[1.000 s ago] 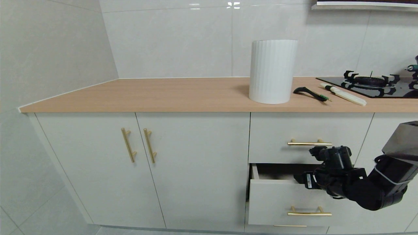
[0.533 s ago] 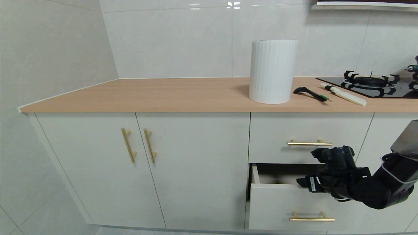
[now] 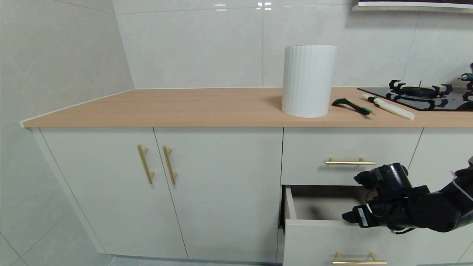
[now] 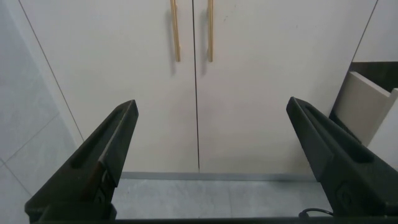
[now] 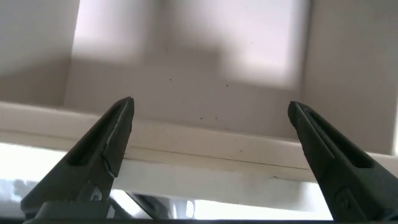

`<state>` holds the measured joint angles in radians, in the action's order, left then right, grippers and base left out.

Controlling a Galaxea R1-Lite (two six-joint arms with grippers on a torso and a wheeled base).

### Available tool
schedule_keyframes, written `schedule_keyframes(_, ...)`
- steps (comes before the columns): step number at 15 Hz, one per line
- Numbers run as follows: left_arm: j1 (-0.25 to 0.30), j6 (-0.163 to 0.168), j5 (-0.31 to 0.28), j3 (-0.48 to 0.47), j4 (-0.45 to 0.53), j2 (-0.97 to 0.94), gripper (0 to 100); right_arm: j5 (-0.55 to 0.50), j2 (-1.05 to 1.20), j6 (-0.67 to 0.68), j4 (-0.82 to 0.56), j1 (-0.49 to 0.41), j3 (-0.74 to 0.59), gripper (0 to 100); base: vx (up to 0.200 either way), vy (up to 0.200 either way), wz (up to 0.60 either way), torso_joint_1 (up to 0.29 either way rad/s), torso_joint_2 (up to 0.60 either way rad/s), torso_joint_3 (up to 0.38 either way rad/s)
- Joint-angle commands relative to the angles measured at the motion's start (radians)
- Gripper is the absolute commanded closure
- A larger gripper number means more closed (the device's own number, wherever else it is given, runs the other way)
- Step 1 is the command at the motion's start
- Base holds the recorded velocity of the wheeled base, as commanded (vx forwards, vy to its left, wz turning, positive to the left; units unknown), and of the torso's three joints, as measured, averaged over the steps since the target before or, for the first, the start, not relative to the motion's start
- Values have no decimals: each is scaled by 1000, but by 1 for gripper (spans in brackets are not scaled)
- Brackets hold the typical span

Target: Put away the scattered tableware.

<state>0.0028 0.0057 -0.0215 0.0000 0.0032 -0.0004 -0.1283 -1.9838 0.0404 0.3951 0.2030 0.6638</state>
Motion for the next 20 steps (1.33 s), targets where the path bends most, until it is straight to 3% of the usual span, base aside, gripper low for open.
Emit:
schedule_keyframes(1, 0, 0, 0, 0, 0, 0, 0, 1, 48, -17, -45, 3, 0, 0, 0, 0, 0, 0, 0, 0)
schedule_keyframes(10, 0, 0, 0, 0, 0, 0, 0, 1, 172, -178, -412, 16, 5, 0, 0, 0, 0, 0, 0, 0)
schedule_keyframes(15, 0, 0, 0, 0, 0, 0, 0, 1, 246, -235, -624, 82, 2, 0, 0, 0, 0, 0, 0, 0)
schedule_keyframes(20, 0, 0, 0, 0, 0, 0, 0, -2, 287, -269, -748, 141, -3, 0, 0, 0, 0, 0, 0, 0)
